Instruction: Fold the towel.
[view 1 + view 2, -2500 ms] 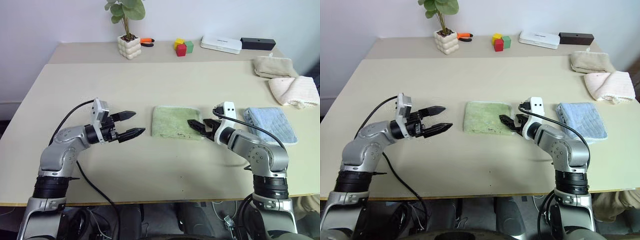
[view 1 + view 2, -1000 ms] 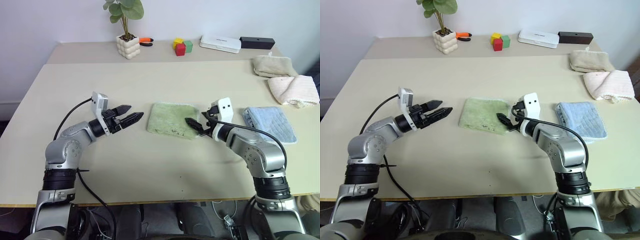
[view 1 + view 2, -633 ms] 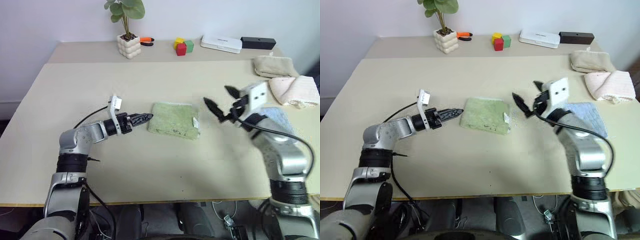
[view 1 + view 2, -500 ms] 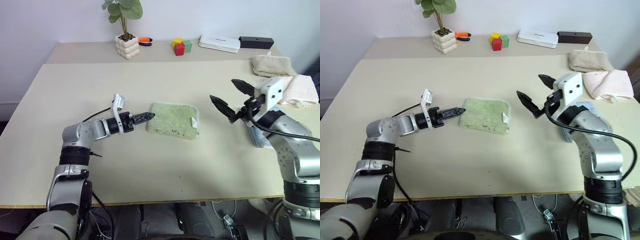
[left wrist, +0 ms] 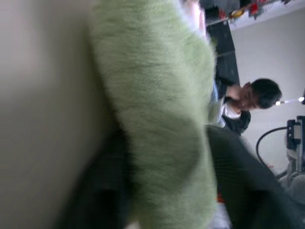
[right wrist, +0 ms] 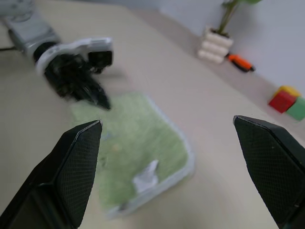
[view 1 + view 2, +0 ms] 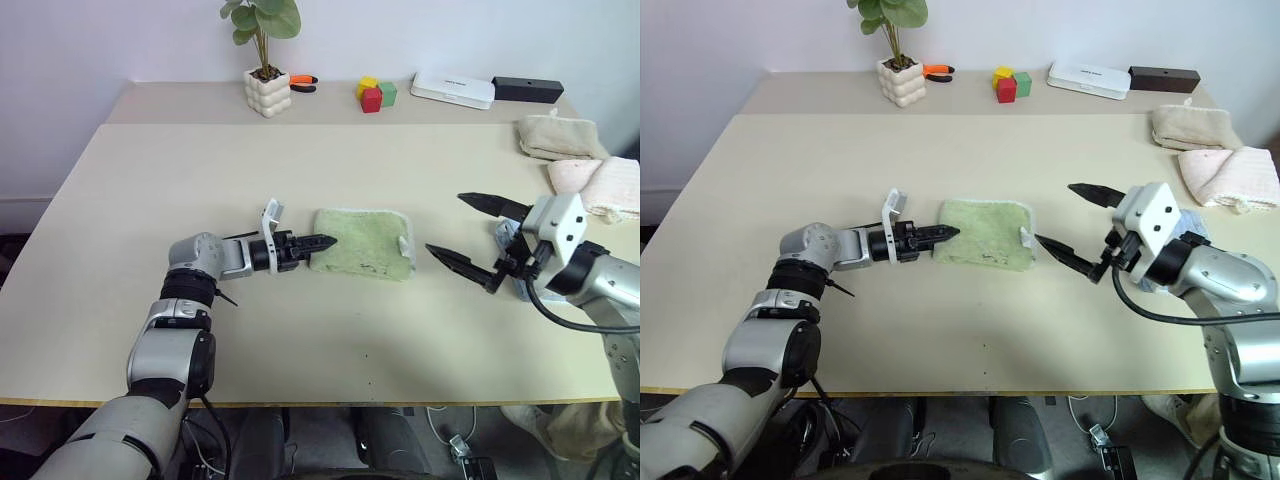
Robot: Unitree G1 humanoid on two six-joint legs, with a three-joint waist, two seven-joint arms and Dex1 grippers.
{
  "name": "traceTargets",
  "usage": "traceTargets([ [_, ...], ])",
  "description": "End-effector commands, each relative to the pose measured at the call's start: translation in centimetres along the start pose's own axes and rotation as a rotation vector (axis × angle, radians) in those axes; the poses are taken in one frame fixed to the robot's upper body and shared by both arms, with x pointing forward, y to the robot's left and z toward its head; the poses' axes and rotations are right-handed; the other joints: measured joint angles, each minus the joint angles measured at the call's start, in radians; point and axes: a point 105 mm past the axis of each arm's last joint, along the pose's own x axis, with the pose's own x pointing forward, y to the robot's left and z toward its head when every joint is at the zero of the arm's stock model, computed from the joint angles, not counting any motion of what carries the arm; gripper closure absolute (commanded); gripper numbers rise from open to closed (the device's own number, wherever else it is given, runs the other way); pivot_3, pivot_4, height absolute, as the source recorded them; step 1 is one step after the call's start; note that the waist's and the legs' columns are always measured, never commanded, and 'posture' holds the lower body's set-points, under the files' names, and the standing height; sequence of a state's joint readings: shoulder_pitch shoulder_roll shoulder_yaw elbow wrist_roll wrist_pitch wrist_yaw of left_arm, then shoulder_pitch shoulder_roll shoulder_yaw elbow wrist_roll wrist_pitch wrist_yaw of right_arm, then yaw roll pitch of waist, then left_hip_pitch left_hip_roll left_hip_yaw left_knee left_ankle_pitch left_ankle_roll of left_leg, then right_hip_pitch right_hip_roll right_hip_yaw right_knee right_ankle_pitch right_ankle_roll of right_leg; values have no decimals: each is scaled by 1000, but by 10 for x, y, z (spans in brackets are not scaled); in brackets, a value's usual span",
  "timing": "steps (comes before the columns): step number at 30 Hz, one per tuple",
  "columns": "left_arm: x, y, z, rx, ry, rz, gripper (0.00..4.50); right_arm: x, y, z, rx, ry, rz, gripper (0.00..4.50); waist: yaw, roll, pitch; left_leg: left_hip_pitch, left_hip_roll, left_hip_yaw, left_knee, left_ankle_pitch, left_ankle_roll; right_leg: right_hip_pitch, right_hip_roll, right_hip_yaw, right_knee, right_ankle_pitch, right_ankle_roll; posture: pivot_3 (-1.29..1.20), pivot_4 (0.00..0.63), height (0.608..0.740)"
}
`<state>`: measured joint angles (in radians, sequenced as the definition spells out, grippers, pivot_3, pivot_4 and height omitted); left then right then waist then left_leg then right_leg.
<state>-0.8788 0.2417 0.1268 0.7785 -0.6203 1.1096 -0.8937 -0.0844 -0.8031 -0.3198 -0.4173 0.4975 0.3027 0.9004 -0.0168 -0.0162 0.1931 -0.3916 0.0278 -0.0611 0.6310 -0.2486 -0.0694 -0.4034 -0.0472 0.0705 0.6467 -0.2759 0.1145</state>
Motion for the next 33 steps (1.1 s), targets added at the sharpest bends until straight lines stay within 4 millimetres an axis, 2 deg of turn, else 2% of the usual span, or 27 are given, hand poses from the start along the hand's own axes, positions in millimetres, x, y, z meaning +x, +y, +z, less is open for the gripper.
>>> traceTargets([
  [1,5,7,-4,-42,-7,25,4197,-4,-2,20,-65,-64,-1,0,0,1,-1,1,0,0,0,0,0,1,0,0,0,0,0,0,150,740],
  [2,5,7,-3,-44,-15,21,4460,-3,-1,21,-64,-69,3,0,0,1,-1,3,0,0,0,0,0,3,0,0,0,0,0,0,150,740],
  [5,2,3,9,-8,-79,23,4460,1,-1,22,-38,-93,1,0,-1,1,-1,3,0,0,1,0,0,4,0,0,-1,0,0,0,150,740],
  [8,-7,-3,21,-9,-150,8,4460,6,-3,24,-26,-109,-3,0,-4,1,-1,3,0,-1,1,0,0,4,0,0,0,0,0,0,150,740],
  [10,-17,-1,31,21,-223,47,4460,10,-5,23,-21,-117,-12,0,-9,0,0,3,0,-1,0,0,0,4,1,0,0,0,0,0,150,740],
  [13,-44,0,55,97,-428,108,4460,16,-6,21,-9,-125,0,0,-22,0,0,2,1,-1,0,0,-1,2,1,0,1,0,0,0,150,740],
  [15,-79,7,69,106,-616,206,4460,20,-8,20,-3,-132,11,0,-27,0,0,1,1,-1,0,1,-1,1,1,0,1,0,0,0,150,740],
  [19,-138,18,76,121,-906,401,4460,29,-8,18,6,-147,43,0,-24,-1,0,1,1,-1,0,1,-1,0,0,1,2,0,0,0,150,740],
  [21,-179,26,76,79,-1116,525,4460,34,-8,16,10,-153,65,0,-19,-1,1,1,1,-1,0,1,-1,0,0,1,1,0,0,0,150,740],
  [23,-204,30,73,62,-1234,607,4460,38,-7,15,14,-156,82,0,-14,-3,2,0,1,0,1,1,-2,1,0,1,1,0,0,0,150,740],
  [26,-236,37,54,-27,-1418,694,4460,46,-8,14,11,-166,109,0,-3,-3,2,0,1,0,1,1,-2,0,0,1,1,0,0,0,150,740],
  [28,-243,45,44,-87,-1472,741,4460,49,-9,14,11,-172,117,0,3,-3,2,0,1,0,1,1,-2,1,0,1,0,1,0,0,150,740],
  [31,-241,51,30,-166,-1526,783,4460,52,-10,14,9,-171,136,0,8,-4,2,0,1,0,2,1,-2,1,0,1,0,1,0,0,150,740],
  [33,-233,51,23,-163,-1489,818,4460,52,-12,14,4,-169,143,0,5,-4,1,0,0,0,2,1,-2,2,0,1,-1,1,1,0,150,740],
])
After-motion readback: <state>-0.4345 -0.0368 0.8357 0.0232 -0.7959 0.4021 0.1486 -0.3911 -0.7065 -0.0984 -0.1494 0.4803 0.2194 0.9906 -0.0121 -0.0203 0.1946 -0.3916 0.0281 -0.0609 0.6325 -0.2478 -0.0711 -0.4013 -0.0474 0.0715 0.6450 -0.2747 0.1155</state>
